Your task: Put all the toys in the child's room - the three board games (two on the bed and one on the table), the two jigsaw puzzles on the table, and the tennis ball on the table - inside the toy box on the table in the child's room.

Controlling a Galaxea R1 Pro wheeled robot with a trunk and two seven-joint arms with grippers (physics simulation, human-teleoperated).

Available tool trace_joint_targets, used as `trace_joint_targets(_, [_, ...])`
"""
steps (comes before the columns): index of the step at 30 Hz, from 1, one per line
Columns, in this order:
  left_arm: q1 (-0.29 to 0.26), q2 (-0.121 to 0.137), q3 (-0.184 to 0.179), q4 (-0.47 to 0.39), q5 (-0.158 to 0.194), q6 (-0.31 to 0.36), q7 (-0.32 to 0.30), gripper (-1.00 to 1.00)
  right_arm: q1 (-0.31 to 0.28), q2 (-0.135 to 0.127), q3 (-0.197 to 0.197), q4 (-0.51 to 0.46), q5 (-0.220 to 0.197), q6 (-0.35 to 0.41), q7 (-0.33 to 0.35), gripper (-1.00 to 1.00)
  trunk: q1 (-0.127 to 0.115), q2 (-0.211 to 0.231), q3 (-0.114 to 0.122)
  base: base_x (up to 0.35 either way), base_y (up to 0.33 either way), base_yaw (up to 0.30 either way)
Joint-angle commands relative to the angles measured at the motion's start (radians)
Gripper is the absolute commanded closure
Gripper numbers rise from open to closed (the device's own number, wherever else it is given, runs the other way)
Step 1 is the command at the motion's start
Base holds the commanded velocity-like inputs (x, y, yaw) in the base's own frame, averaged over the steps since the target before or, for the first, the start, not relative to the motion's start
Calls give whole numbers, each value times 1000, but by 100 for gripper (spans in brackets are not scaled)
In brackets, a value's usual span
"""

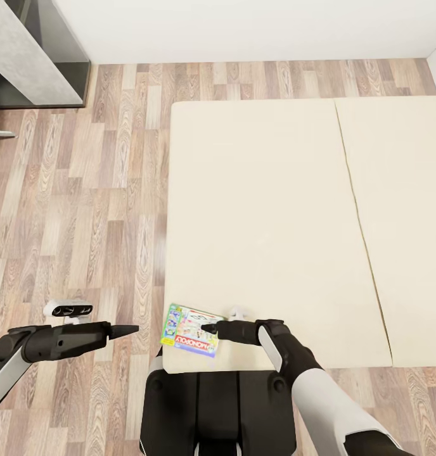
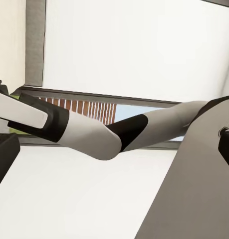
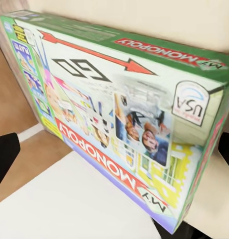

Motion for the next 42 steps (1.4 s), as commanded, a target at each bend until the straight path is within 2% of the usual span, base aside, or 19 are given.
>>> trace_joint_targets(1, [-1,1,-3,0,5,11,-2,-100,0,0,2,-1,-10,8,0,-100,1,-2,-1,0,0,0])
trace_joint_targets(10, [-1,0,-3,0,5,12,-2,-100,0,-1,3,-3,-10,15,45,-100,1,-2,-1,0,0,0])
trace_joint_targets(34, [1,-1,0,0,4,15,-2,-100,3,1,-2,-6,-12,14,50,-100,1,-2,-1,0,16,0])
trace_joint_targets(42, [2,2,2,0,4,15,-2,-100,3,-7,-1,-6,-12,14,50,-100,1,-2,-1,0,0,0])
